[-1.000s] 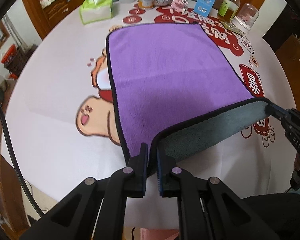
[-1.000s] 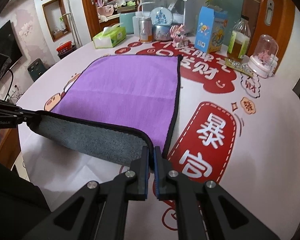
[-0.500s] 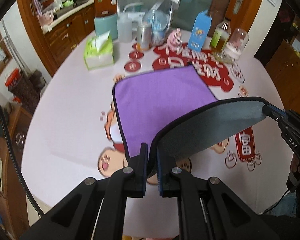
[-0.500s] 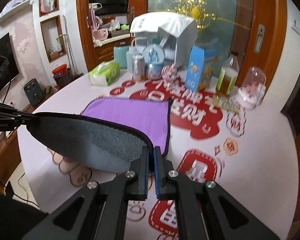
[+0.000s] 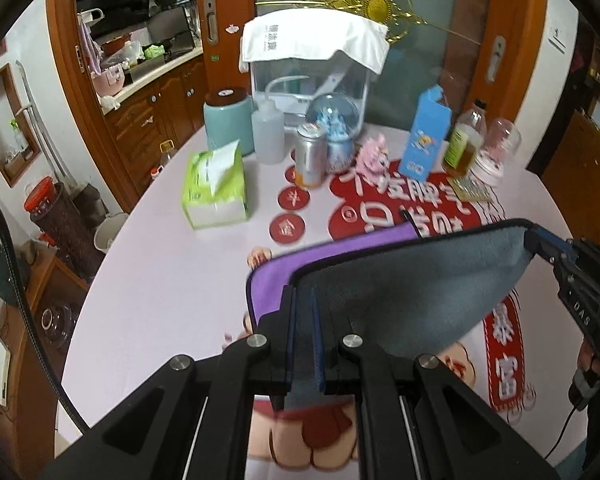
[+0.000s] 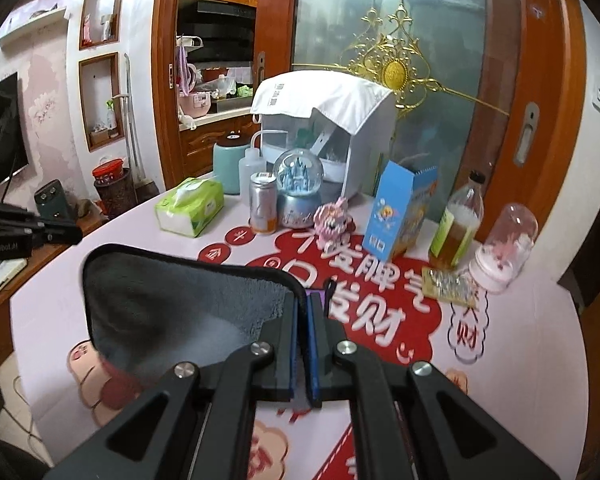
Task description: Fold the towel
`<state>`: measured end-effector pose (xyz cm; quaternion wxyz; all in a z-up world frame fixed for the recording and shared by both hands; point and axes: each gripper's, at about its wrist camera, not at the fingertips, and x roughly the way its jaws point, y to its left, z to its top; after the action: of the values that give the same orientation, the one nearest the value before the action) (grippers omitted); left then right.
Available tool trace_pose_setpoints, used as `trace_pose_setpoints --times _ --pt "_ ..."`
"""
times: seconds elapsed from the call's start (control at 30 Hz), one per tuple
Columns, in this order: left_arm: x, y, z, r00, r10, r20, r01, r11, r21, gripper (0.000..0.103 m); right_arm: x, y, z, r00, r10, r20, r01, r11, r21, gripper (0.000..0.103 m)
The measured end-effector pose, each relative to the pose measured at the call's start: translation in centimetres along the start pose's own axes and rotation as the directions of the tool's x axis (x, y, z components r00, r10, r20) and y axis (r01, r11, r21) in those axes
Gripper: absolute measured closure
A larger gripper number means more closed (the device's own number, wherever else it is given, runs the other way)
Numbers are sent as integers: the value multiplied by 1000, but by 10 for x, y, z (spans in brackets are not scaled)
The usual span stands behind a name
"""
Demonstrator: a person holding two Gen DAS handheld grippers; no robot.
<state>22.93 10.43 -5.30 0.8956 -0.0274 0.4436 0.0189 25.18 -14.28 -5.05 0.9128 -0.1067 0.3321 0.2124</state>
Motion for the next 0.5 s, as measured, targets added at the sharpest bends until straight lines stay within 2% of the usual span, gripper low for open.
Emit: trace_pose_setpoints --times 0.23,0.37,0.5 --pt "46 24 26 999 34 -10 -34 998 -49 98 49 -4 8 1000 -27 7 27 999 -21 99" --pt "68 32 25 998 40 -45 -43 996 -74 98 78 0 9 999 -40 -20 39 998 -57 99" --pt "88 36 21 995 23 -95 -32 996 -88 98 103 -1 7 996 -59 -59 57 997 -45 98"
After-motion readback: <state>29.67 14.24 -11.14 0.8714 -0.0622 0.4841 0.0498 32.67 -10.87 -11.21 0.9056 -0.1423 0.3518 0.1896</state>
